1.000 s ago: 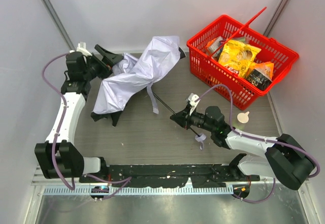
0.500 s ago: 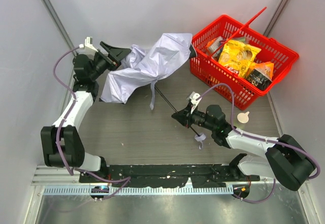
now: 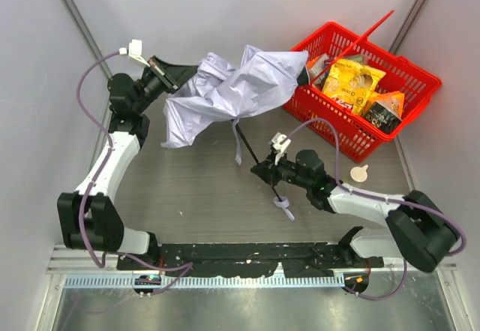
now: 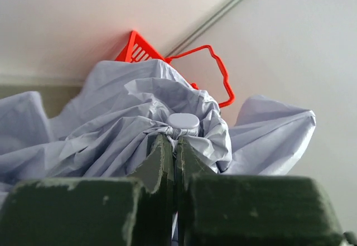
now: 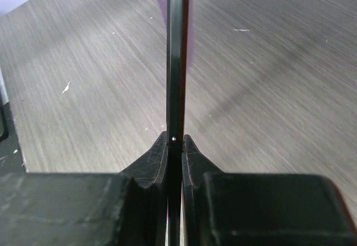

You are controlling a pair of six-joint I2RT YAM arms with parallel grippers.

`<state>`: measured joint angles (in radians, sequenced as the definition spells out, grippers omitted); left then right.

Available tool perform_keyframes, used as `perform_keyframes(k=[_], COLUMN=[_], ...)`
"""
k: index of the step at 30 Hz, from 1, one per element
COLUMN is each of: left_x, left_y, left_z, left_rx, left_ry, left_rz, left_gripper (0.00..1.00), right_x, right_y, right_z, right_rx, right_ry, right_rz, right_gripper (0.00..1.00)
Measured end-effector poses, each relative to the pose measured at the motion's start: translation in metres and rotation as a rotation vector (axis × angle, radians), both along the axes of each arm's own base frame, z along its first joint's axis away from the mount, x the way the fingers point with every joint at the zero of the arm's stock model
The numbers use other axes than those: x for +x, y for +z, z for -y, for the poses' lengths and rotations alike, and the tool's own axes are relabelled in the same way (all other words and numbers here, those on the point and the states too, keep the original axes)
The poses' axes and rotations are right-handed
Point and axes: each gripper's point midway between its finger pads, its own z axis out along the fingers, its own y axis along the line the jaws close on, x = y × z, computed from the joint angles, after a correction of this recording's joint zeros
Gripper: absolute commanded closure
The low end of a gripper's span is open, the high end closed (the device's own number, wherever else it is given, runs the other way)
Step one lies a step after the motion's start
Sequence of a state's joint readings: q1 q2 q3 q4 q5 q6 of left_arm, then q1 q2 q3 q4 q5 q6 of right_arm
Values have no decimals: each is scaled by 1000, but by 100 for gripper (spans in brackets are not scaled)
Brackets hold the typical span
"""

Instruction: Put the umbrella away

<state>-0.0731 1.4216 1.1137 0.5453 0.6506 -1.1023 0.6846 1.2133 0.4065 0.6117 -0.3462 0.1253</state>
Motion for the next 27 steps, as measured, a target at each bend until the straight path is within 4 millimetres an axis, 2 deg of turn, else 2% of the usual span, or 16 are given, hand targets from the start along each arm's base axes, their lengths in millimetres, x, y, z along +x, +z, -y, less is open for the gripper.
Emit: perform_keyframes(k=[3, 5, 8, 9, 10, 12, 13, 15, 17, 18, 20, 21, 23, 25, 27], left_x=[-17, -39, -81, -95, -107, -130, -135, -142, -139, -134, -123, -113, -96, -83, -70], left_y=[40, 75, 122, 133, 139, 143, 137, 121, 100, 85, 55, 35, 10, -10, -19], left_z=[13, 28, 45, 46, 45, 42, 42, 42, 48, 51, 56, 60, 66, 70, 73], left_rx=[86, 159, 236, 257, 272, 303, 320, 351, 383, 404, 447, 475, 510, 538, 564], left_ry=[5, -2, -5, 8, 19, 37, 41, 38, 38, 39, 42, 40, 44, 50, 59], left_rz=[118, 223, 375, 421, 451, 503, 502, 489, 460, 436, 377, 333, 268, 209, 154], left_gripper=[100, 100, 100, 100, 100, 100, 100, 100, 100, 100, 100, 100, 100, 100, 100], right_x=[16, 35, 64, 73, 84, 104, 111, 117, 116, 111, 100, 91, 72, 66, 70], right_y=[-4, -2, 15, 21, 28, 36, 36, 32, 23, 15, -6, -20, -42, -48, -42], right_z=[-14, -28, -56, -64, -74, -86, -88, -85, -79, -73, -59, -49, -30, -20, -17], right_rx=[-31, -30, 11, 28, 52, 104, 130, 162, 178, 182, 166, 148, 112, 83, 83], right_ry=[-19, -47, -64, -72, -83, -123, -149, -185, -209, -223, -248, -262, -284, -299, -318], right_rz=[2, 29, 107, 126, 145, 136, 118, 82, 51, 30, -26, -57, -114, -144, -162], right_gripper=[98, 90, 79, 71, 68, 52, 43, 36, 31, 25, 22, 21, 20, 20, 20])
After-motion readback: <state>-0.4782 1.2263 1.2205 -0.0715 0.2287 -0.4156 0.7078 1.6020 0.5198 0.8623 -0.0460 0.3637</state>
